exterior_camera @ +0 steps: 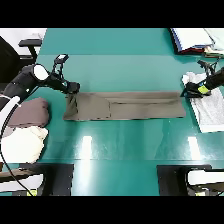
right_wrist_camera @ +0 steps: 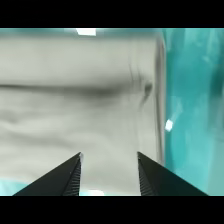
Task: Fold the shirts.
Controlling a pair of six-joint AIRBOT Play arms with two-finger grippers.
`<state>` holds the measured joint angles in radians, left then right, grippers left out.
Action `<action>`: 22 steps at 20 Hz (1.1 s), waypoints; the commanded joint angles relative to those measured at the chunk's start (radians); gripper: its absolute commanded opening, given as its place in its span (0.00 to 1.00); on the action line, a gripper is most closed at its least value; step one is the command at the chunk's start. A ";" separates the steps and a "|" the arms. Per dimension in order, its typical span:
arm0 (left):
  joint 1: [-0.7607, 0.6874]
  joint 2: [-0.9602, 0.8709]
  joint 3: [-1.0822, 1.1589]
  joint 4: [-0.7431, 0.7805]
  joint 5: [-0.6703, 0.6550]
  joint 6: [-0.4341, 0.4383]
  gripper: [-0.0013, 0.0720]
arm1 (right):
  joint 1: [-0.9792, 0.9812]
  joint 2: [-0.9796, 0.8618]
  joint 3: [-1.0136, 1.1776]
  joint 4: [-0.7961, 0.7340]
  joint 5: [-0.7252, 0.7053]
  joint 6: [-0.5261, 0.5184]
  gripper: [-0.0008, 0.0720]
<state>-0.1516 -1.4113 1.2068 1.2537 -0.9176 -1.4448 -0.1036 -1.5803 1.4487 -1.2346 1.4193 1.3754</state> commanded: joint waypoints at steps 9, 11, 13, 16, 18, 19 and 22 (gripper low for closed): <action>-0.003 -0.038 0.086 -0.225 -0.103 0.039 0.07 | -0.214 -0.070 -0.085 0.154 0.052 -0.131 0.78; -0.013 -0.041 0.086 -0.289 -0.084 0.040 0.07 | -0.224 -0.070 -0.161 0.216 -0.016 -0.158 0.77; -0.052 -0.047 0.086 -0.294 -0.056 0.039 0.05 | -0.216 -0.080 -0.209 0.236 -0.079 -0.166 0.69; -0.142 -0.064 0.085 -0.294 0.034 0.028 0.05 | -0.175 -0.139 -0.208 0.287 -0.065 -0.174 0.67; -0.198 -0.084 0.089 -0.296 0.083 -0.002 0.05 | -0.150 -0.157 -0.208 0.329 -0.080 -0.202 0.51; -0.224 -0.100 0.095 -0.296 0.102 -0.008 0.05 | -0.138 -0.149 -0.208 0.326 -0.092 -0.207 0.27; -0.288 -0.178 0.148 -0.296 0.113 -0.018 0.05 | -0.135 -0.068 -0.208 0.328 -0.108 -0.207 0.03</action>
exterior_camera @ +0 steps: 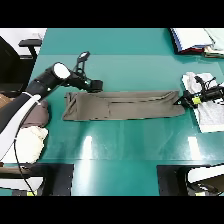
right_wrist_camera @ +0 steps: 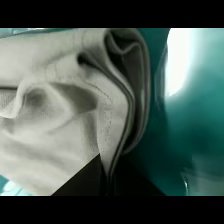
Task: Fold the shirts.
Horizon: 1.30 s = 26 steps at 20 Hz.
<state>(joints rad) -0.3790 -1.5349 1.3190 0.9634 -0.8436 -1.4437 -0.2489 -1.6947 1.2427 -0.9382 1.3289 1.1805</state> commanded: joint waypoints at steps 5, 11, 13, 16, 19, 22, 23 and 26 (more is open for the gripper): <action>-0.142 -0.256 0.251 -0.007 -0.005 -0.023 0.05 | 0.064 0.215 0.157 0.032 0.076 0.032 0.03; -0.195 -0.422 0.394 -0.034 -0.071 -0.052 0.05 | 0.239 0.278 0.392 0.248 0.111 0.063 0.03; -0.207 -0.434 0.395 -0.043 -0.061 -0.052 0.05 | 0.304 0.273 0.446 0.252 0.112 0.093 0.03; -0.219 -0.439 0.395 -0.042 -0.051 -0.052 0.05 | 0.392 0.266 0.484 0.310 0.090 0.098 0.03; -0.210 -0.436 0.406 -0.042 -0.050 -0.048 0.05 | 0.463 0.266 0.484 0.348 0.065 0.098 0.03; -0.138 -0.354 0.420 0.026 -0.111 -0.049 0.05 | 0.533 0.266 0.483 0.345 0.031 0.098 0.03; -0.100 -0.303 0.420 0.072 -0.135 -0.049 0.05 | 0.563 0.263 0.483 0.345 0.013 0.098 0.03; 0.054 -0.109 0.420 0.217 -0.230 -0.048 0.05 | 0.690 0.226 0.484 0.348 -0.030 0.093 0.03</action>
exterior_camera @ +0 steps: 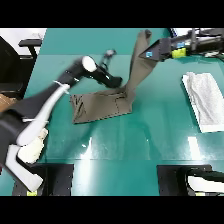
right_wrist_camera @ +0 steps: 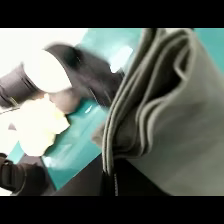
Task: Fold the shirts.
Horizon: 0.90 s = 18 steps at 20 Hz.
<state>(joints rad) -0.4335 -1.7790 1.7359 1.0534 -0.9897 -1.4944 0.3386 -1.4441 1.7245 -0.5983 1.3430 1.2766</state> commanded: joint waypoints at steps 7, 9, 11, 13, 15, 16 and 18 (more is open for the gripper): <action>0.424 0.489 0.003 0.229 -0.128 0.003 0.05 | 0.513 -0.354 0.186 -0.004 -0.161 -0.124 0.45; 0.465 0.525 0.003 0.229 -0.141 0.002 0.05 | 0.541 -0.439 0.259 -0.004 -0.100 -0.132 0.83; 0.484 0.533 0.003 0.228 -0.177 0.002 0.05 | 0.519 -0.491 0.309 -0.010 0.031 -0.106 0.79; 0.484 0.533 0.002 0.229 -0.207 0.003 0.05 | 0.465 -0.481 0.271 -0.069 0.095 -0.072 0.71; 0.484 0.533 0.002 0.227 -0.208 0.003 0.05 | 0.383 -0.429 0.172 -0.151 0.100 -0.072 0.71; 0.484 0.533 0.002 0.227 -0.209 0.003 0.05 | 0.335 -0.394 0.109 -0.187 0.092 -0.070 0.71; 0.484 0.533 0.002 0.226 -0.225 0.003 0.05 | 0.226 -0.317 -0.045 -0.248 0.058 -0.036 0.71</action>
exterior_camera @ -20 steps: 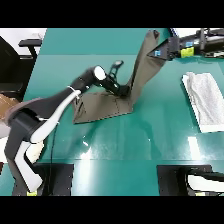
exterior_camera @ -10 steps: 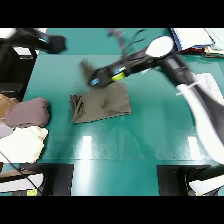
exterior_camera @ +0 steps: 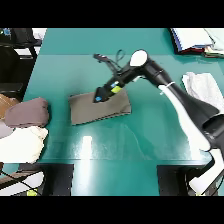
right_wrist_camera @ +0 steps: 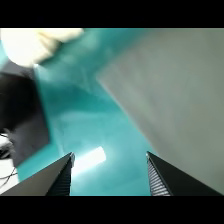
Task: Fold the shirts.
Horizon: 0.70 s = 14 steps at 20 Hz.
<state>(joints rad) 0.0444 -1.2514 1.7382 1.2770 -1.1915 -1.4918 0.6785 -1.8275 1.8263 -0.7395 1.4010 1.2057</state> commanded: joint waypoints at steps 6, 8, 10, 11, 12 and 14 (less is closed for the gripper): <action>0.006 0.005 0.000 -0.044 -0.015 0.000 0.05 | -0.389 0.189 -0.539 -0.101 -0.224 0.095 0.71; -0.002 0.005 0.000 -0.054 0.005 0.006 0.05 | -0.404 0.166 -0.580 -0.027 -0.271 0.091 0.72; -0.001 0.005 0.000 -0.079 0.014 0.008 0.05 | -0.377 0.113 -0.560 0.026 -0.273 0.067 0.71; -0.001 0.005 0.000 -0.081 0.017 0.008 0.05 | -0.349 0.077 -0.531 0.043 -0.271 0.067 0.71; -0.001 0.003 0.000 -0.081 0.017 0.007 0.05 | -0.318 0.039 -0.497 0.058 -0.272 0.067 0.71; -0.001 0.000 0.000 -0.081 0.011 0.007 0.05 | -0.259 -0.037 -0.423 0.125 -0.261 0.066 0.72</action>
<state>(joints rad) 0.0441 -1.2484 1.7382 1.2057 -1.1816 -1.4864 0.3660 -1.7821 1.3460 -0.6926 1.1473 1.2770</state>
